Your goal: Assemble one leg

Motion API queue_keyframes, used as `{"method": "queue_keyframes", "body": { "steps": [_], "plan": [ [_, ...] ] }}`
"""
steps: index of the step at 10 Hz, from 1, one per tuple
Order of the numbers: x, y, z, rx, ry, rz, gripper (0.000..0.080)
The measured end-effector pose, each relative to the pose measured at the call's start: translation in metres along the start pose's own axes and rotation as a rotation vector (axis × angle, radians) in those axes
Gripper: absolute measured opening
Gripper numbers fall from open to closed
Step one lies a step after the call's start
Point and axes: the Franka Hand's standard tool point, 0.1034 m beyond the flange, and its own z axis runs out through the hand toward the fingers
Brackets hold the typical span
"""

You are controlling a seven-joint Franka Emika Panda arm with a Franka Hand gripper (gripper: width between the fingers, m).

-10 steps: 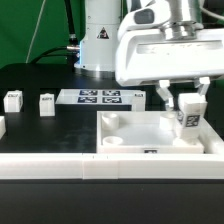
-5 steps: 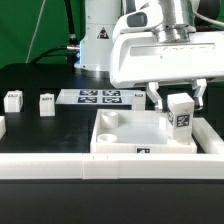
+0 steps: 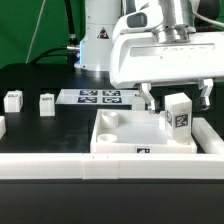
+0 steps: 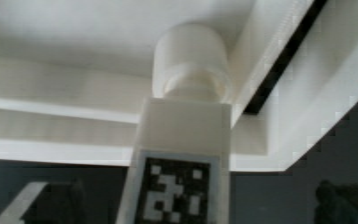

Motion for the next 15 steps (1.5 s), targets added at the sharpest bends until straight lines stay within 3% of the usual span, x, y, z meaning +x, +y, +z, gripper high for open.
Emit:
{"method": "queue_keyframes", "body": {
  "steps": [3,5,8,9,12,15],
  "plan": [
    [0.001,0.003,-0.003,0.002,-0.028,-0.007,0.0648],
    [0.020,0.005,-0.023,0.009,-0.052,-0.011,0.0648],
    [0.017,0.003,-0.022,0.019,-0.097,-0.012,0.0648],
    [0.015,0.001,-0.020,0.029,-0.145,-0.011,0.0648],
    [0.015,0.003,-0.016,0.091,-0.473,0.005,0.0648],
    [0.016,0.002,-0.014,0.132,-0.670,0.014,0.0648]
  ]
}}
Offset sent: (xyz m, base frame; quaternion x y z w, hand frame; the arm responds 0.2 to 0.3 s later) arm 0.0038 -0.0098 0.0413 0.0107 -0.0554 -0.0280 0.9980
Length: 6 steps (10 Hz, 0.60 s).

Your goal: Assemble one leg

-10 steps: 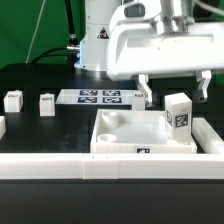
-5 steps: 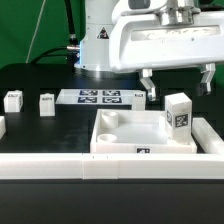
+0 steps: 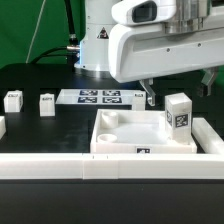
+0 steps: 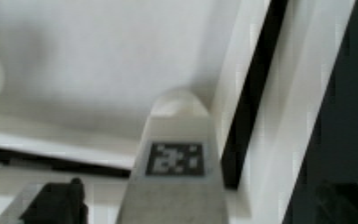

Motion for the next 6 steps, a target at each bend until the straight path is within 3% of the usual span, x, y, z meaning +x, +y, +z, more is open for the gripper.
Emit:
{"method": "queue_keyframes", "body": {
  "steps": [1,5,6],
  "plan": [
    [0.0100,0.0012,-0.0020,-0.008,0.047,-0.001,0.0648],
    [0.0087,0.0016,-0.0005,-0.009,0.049,0.000,0.0648],
    [0.0086,0.0016,-0.0004,-0.009,0.049,0.000,0.0514]
  ]
}}
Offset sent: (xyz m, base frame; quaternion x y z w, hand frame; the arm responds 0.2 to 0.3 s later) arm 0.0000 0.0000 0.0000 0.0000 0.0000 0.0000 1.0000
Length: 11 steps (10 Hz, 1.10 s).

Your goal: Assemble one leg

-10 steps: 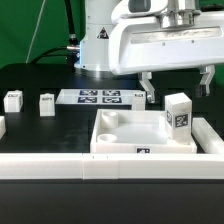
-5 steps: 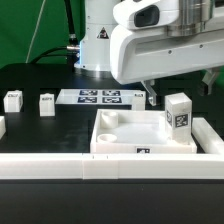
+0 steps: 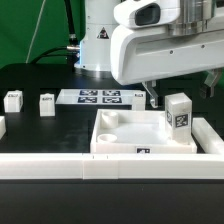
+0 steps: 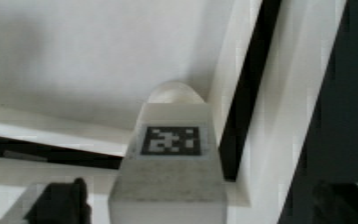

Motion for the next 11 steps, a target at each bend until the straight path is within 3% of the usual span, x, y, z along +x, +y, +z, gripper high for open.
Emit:
{"method": "queue_keyframes", "body": {
  "steps": [1,2,3,6,9,11],
  "plan": [
    [0.0000,0.0000,0.0000,0.000,0.000,0.000,0.0514],
    [0.0000,0.0000,0.0001,0.000,0.000,0.000,0.0375],
    [0.0000,0.0000,0.0001,0.000,0.000,0.000,0.0291],
    [-0.0006,-0.0013,0.0009,0.003,0.011,0.103,0.0291],
    [0.0024,-0.0096,0.0015,0.013,0.046,0.459,0.0291],
    [0.0067,-0.0058,-0.0001,0.028,0.069,0.667,0.0291]
  ]
}}
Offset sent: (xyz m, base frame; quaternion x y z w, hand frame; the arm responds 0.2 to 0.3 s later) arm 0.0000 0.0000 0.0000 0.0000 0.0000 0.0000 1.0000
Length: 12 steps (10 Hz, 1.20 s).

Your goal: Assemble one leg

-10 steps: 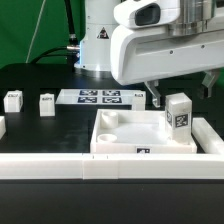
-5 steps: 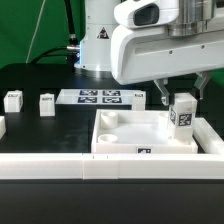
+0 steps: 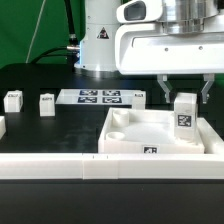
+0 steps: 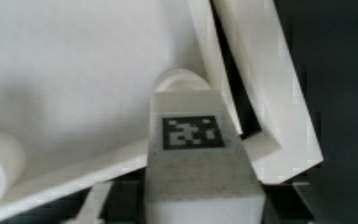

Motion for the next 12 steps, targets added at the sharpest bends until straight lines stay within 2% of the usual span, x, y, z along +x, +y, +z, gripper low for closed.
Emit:
{"method": "queue_keyframes", "body": {
  "steps": [3,5,8,9,10,11,12],
  "plan": [
    [-0.003,-0.008,0.002,0.028,0.011,0.383,0.0291],
    [-0.003,-0.009,0.002,0.031,0.019,0.585,0.0291],
    [-0.011,-0.021,0.003,0.041,0.011,0.768,0.0291],
    [-0.010,-0.020,0.003,0.041,0.012,0.754,0.0372],
    [-0.011,-0.021,0.004,0.041,0.011,0.752,0.0372],
    [-0.010,-0.020,0.004,0.040,0.012,0.715,0.0504],
    [-0.009,-0.018,0.004,0.042,0.012,0.648,0.0504]
  ]
}}
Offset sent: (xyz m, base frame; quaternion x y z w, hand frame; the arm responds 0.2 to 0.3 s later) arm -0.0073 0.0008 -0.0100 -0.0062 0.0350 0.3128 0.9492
